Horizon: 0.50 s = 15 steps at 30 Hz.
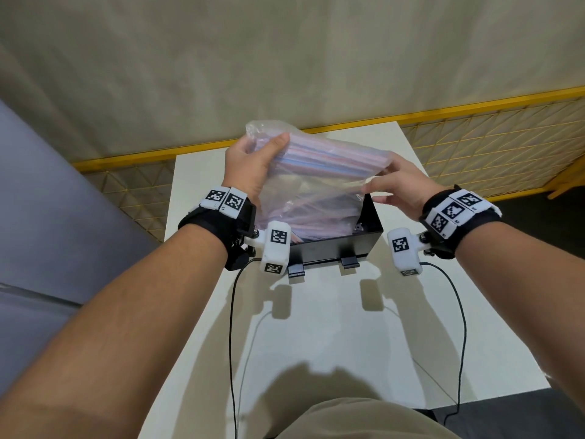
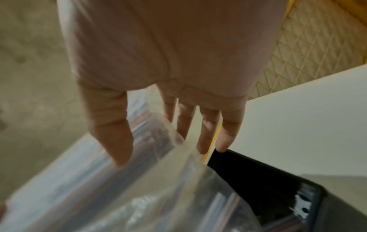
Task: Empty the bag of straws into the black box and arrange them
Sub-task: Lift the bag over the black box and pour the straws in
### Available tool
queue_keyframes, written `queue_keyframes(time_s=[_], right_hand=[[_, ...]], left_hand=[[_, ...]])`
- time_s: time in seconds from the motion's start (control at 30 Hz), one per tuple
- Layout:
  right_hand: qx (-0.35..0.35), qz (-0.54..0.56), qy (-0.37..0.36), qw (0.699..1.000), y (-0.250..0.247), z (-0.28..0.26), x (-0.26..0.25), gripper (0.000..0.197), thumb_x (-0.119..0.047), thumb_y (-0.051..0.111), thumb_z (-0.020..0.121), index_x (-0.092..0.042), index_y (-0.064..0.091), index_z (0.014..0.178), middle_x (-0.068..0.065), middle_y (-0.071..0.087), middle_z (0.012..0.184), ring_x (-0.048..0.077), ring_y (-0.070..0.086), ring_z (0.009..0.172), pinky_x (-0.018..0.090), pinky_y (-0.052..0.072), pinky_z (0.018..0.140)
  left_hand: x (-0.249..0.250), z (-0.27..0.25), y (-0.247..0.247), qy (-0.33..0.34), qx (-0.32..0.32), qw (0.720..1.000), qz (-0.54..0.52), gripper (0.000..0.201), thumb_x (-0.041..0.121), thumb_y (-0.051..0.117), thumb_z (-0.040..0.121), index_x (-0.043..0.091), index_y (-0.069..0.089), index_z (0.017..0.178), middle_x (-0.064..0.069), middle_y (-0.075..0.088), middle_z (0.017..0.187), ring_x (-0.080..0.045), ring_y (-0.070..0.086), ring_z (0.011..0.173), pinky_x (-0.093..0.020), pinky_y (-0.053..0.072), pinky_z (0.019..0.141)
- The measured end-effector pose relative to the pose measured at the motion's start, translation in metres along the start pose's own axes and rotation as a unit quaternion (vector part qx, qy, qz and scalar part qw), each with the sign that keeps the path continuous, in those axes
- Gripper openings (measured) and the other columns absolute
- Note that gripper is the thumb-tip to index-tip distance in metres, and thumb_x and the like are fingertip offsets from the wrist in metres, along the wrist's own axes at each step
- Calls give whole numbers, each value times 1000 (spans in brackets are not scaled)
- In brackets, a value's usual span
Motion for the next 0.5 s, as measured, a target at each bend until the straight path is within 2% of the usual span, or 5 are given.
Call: queue_keyframes(time_s=[0.1, 0.17, 0.23, 0.37, 0.5], right_hand=[[-24, 35, 13, 999, -5, -6, -3, 38, -14, 78, 80, -26, 67, 113, -8, 74, 91, 13, 69, 87, 38, 46, 91], [12, 18, 4, 1000, -10, -5, -2, 36, -32, 82, 72, -21, 72, 105, -4, 74, 96, 15, 66, 93, 37, 46, 91], [53, 4, -10, 999, -14, -4, -2, 34, -38, 82, 70, -18, 75, 96, -3, 74, 96, 14, 66, 95, 39, 48, 94], [73, 22, -34, 997, -16, -2, -1, 27, -31, 80, 76, -16, 74, 98, 2, 74, 99, 18, 69, 95, 41, 53, 94], [54, 44, -44, 997, -12, -5, -3, 29, -10, 74, 87, -13, 68, 116, 4, 68, 105, 19, 68, 92, 37, 58, 83]], left_hand=[[-2, 3, -2, 17, 10, 998, 60, 30, 25, 84, 86, 7, 76, 108, -1, 79, 101, -6, 75, 81, -20, 58, 75], [-4, 3, -3, 17, 3, 997, 72, 34, 31, 86, 83, 5, 78, 103, -7, 80, 105, -13, 76, 89, -30, 62, 84], [-4, 1, -1, 25, -5, 996, 81, 38, 35, 87, 81, 3, 79, 100, -14, 78, 110, -23, 75, 96, -45, 60, 95], [-5, 0, 2, 45, -19, 994, 99, 17, 25, 83, 87, 12, 78, 97, -9, 79, 107, -14, 75, 94, -26, 60, 85], [-5, 0, 1, 50, -15, 991, 122, 10, 15, 82, 87, 18, 75, 94, 0, 79, 95, -8, 75, 86, -27, 58, 82]])
Point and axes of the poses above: each hand's wrist, its own z-axis towards the middle knuckle, its own y-axis out of the palm, x = y × z, the point moved 2 cm from there along z, towards the middle knuckle
